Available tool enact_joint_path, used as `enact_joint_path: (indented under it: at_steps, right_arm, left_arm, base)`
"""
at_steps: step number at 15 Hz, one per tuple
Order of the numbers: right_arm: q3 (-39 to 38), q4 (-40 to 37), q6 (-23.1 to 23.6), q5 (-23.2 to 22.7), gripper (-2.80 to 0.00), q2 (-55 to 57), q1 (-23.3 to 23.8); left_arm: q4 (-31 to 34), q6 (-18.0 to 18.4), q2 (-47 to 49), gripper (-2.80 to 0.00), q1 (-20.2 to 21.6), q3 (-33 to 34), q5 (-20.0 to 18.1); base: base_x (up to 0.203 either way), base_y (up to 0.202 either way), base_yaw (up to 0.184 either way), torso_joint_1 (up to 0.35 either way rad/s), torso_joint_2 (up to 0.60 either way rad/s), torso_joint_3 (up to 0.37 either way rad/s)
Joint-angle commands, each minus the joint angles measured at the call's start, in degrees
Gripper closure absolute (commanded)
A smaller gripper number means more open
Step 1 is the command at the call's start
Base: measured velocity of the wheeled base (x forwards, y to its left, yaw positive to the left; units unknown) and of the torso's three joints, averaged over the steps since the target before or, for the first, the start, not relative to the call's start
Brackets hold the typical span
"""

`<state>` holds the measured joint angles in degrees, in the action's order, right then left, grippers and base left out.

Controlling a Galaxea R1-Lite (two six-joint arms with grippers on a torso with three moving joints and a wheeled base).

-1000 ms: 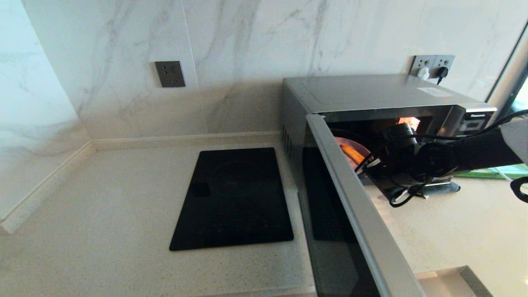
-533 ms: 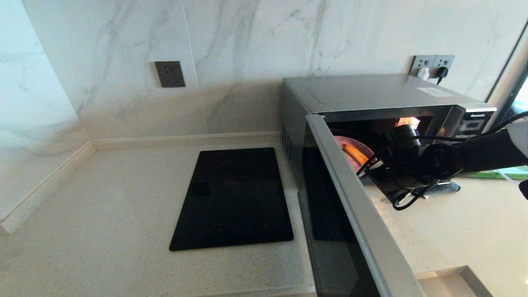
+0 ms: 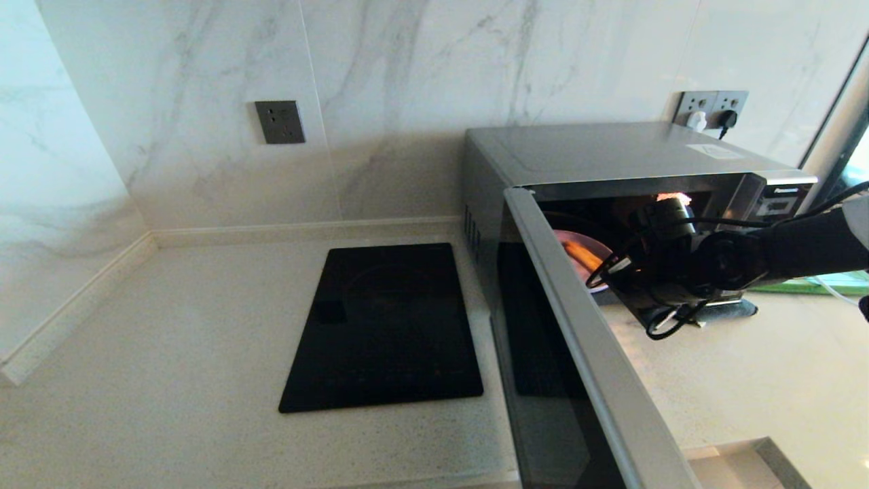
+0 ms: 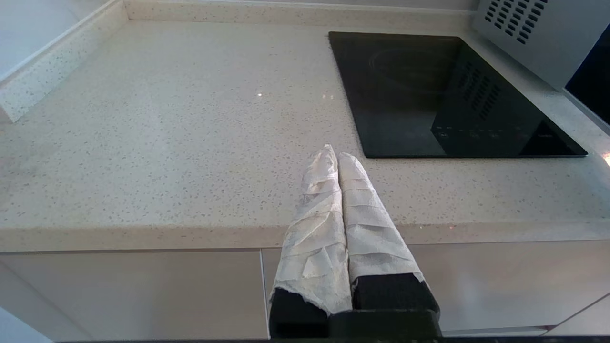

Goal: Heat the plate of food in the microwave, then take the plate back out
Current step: Take the plate out of the microwave

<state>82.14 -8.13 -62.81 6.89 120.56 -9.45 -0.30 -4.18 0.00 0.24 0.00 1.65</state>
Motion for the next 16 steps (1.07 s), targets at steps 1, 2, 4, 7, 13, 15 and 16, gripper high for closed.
enact_joint_path:
  at_steps: [1,2,4,7,13,15,16]
  right_arm:
    - [1.42,-0.04,0.08,0.06,-2.80,1.21,-0.04]
    - [2.04,-0.04,0.29,0.12,-2.80,1.78,-0.04]
    - [2.85,-0.09,0.45,0.06,-2.80,3.14,-0.04]
    - [4.18,-0.13,0.49,0.14,-2.80,4.51,-0.04]
    - [4.96,-0.39,0.41,0.38,-2.80,4.81,-0.04]
    - [4.87,-0.39,0.49,0.41,0.00,4.30,-0.04]
    - [4.92,-0.39,0.49,0.41,0.00,3.92,-0.04]
  left_arm:
    - [-0.05,-0.04,0.03,0.00,0.02,0.00,0.02]
    - [-0.05,-0.04,0.09,0.00,0.02,0.00,0.02]
    - [-0.05,-0.04,0.04,0.00,0.02,0.00,0.02]
    - [-0.05,-0.04,0.07,0.00,0.02,0.00,0.02]
    - [-0.05,-0.04,0.09,0.00,0.02,0.00,0.02]
    - [-0.05,-0.04,0.01,0.00,0.02,0.00,0.02]
    - [-0.05,-0.04,0.09,0.00,0.02,0.00,0.02]
  base:
    - [0.000,0.000,0.000,0.000,0.00,0.000]
    - [0.000,0.000,0.000,0.000,0.00,0.000]
    - [0.000,0.000,0.000,0.000,0.00,0.000]
    - [0.000,0.000,0.000,0.000,0.00,0.000]
    - [0.000,0.000,0.000,0.000,0.00,0.000]
    - [0.000,0.000,0.000,0.000,0.00,0.000]
    - [0.000,0.000,0.000,0.000,0.00,0.000]
